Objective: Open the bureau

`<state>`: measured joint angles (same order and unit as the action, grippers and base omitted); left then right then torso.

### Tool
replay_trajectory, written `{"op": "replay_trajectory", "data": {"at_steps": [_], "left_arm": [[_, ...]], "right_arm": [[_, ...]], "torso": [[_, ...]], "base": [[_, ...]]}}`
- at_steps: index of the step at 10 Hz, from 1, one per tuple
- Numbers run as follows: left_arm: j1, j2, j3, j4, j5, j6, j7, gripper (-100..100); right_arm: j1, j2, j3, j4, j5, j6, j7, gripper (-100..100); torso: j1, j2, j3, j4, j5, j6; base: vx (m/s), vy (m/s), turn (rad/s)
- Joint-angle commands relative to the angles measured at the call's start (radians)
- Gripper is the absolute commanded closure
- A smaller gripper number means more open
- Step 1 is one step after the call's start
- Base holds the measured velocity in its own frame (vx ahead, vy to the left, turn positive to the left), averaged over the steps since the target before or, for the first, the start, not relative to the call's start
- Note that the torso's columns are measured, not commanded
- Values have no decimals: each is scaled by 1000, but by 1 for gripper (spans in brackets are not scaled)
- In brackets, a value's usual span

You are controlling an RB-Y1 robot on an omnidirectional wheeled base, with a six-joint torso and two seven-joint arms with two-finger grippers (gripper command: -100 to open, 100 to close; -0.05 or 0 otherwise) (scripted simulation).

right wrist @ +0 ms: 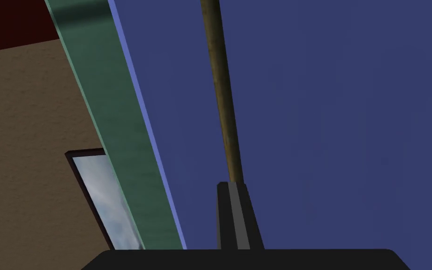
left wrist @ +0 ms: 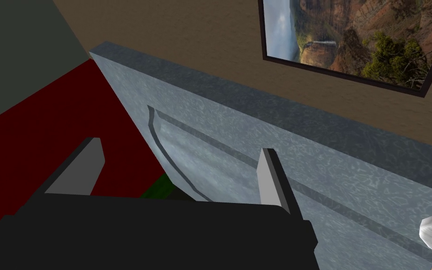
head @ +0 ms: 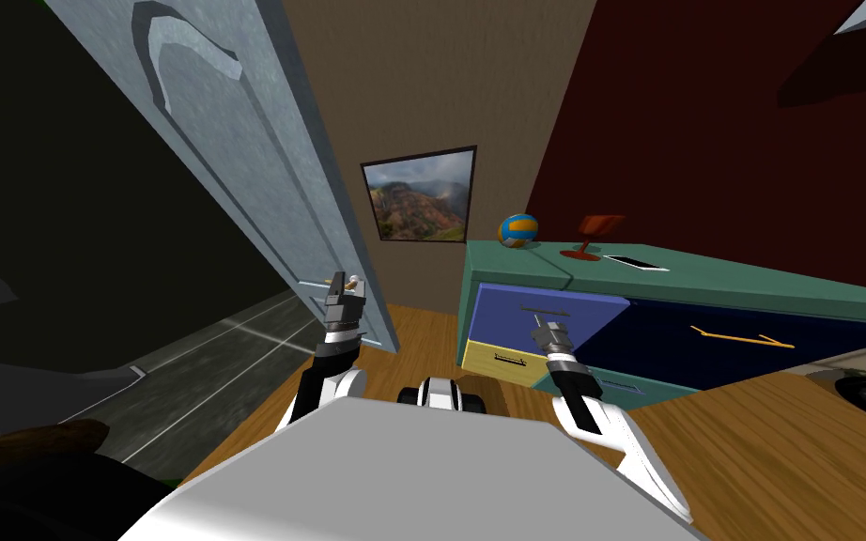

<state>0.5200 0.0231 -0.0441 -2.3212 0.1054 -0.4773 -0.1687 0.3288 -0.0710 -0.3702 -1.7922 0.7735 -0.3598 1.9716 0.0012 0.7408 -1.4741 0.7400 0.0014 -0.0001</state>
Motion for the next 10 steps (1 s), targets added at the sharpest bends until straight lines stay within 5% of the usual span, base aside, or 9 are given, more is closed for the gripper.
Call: {"op": "replay_trajectory", "data": {"at_steps": [1,3,7,10], "left_arm": [[0,0,0,0,0,0,0,0],[0,0,0,0,0,0,0,0],[0,0,0,0,0,0,0,0],[0,0,0,0,0,0,0,0]], "right_arm": [[1,-45,-2,-5,4,-5,15,-100],[4,-52,-8,-12,14,-20,54,-100],[6,38,-10,-12,19,-29,76,-100],[-2,-4,-8,-30,23,15,48,-100]], "torso": [[-1,-4,-3,-2,-1,0],[1,-7,-4,-3,-1,0],[-5,0,0,-1,-2,0],[-2,-4,-2,-2,-1,0]], "base": [[18,25,-8],[64,80,-13],[52,51,-6],[37,2,42]]}}
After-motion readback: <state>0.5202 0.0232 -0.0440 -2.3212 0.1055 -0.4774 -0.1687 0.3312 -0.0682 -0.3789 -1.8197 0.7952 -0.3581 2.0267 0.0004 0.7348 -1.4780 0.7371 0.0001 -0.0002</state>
